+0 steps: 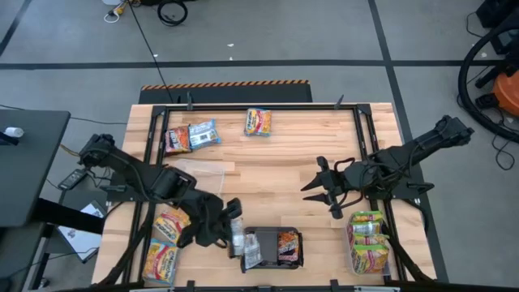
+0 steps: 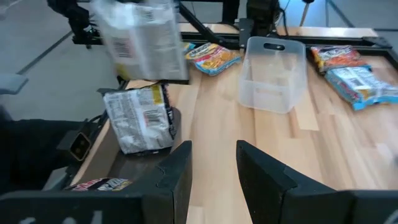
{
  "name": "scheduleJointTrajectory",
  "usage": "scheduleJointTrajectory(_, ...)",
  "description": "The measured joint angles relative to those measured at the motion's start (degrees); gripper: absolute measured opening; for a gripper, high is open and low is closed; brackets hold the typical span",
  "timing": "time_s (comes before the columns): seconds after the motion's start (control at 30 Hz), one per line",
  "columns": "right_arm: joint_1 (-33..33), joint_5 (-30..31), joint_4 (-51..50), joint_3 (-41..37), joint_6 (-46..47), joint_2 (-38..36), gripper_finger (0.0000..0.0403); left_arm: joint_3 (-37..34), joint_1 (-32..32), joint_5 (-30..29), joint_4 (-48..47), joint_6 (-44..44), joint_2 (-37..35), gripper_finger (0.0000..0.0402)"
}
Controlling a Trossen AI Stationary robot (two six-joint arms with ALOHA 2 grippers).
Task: Sort Maruchan noodles
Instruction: Put the bottom black noodle pack into the black bin
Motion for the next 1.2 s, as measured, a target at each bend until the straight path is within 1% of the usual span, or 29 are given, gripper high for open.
scheduleJointTrajectory(0.07,0.2,0.4,-0.2,0.0,-0.3,-0.4,0.0130,0.0,0.8,0.9,5.0,3.8,0.0,0.0000)
scheduleJointTrajectory(0.2,0.2,0.4,-0.3,0.0,-1.2,-0.4,0.0130,0.0,2.6,4.8,11.0,11.2,0.2,0.0000)
scheduleJointTrajectory(0.27,0.2,0.4,-0.5,0.0,-1.3,-0.4,0.0130,0.0,4.2,6.7,14.0,11.6,1.2,0.0000)
scheduleJointTrajectory(0.47,0.3,0.4,-0.9,0.0,-1.0,-0.4,0.0130,0.0,8.1,12.3,16.1,11.2,7.0,0.0000)
scheduleJointTrajectory(0.57,0.3,0.3,-1.6,0.0,-0.4,-0.4,0.0130,-0.1,8.6,12.7,15.5,10.4,9.8,0.0000)
scheduleJointTrajectory(0.8,0.3,0.1,-1.4,0.0,-0.5,-0.4,0.0130,-0.1,8.5,13.3,14.2,5.3,15.3,0.0000)
scheduleJointTrajectory(0.87,0.3,0.2,-1.4,0.0,-0.7,-0.4,0.0130,-0.1,8.6,13.2,13.8,5.1,16.3,0.0000)
scheduleJointTrajectory(1.03,0.3,0.2,-1.3,0.0,-0.2,-0.4,0.0130,0.0,8.7,13.2,16.8,5.2,16.7,0.0000)
scheduleJointTrajectory(1.2,0.3,0.0,-1.3,0.0,1.5,-0.4,0.0130,-0.4,8.9,13.0,15.3,5.0,17.6,0.0000)
